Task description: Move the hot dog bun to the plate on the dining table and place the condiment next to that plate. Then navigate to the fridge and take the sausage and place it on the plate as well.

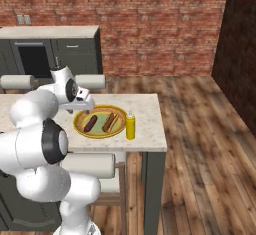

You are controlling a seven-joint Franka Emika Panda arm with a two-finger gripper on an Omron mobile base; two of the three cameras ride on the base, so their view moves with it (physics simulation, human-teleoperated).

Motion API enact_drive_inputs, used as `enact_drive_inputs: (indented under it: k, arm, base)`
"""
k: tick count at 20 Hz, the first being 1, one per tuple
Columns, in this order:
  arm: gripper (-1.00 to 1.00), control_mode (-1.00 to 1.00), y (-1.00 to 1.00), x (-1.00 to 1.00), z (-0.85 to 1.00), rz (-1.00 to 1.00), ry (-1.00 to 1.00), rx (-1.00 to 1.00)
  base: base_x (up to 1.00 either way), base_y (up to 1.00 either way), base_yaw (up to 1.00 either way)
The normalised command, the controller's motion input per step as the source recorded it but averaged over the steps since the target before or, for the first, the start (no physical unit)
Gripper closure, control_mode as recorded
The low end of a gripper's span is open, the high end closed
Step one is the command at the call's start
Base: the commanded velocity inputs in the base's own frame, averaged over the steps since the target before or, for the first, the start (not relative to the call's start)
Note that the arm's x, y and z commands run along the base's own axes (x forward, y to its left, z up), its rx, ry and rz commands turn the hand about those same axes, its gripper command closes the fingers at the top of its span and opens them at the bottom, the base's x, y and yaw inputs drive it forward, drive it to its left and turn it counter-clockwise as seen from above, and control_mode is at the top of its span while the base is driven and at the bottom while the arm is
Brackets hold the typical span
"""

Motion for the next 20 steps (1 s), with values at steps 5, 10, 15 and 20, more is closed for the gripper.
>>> enact_drive_inputs:
  k: [5,10,15,20]
  arm:
    - [-1.00,-1.00,-0.41,-1.00,0.91,0.00,0.00,0.11]
    - [-1.00,-1.00,-0.43,-1.00,0.48,0.00,0.02,0.13]
    - [-1.00,-1.00,-0.14,-1.00,0.10,0.00,0.02,0.06]
    - [-1.00,-1.00,0.14,-1.00,0.06,0.01,0.00,0.00]
  base:
    - [0.00,0.00,0.00]
    - [0.00,0.00,0.00]
    - [0.00,0.00,0.00]
    - [0.00,0.00,0.00]
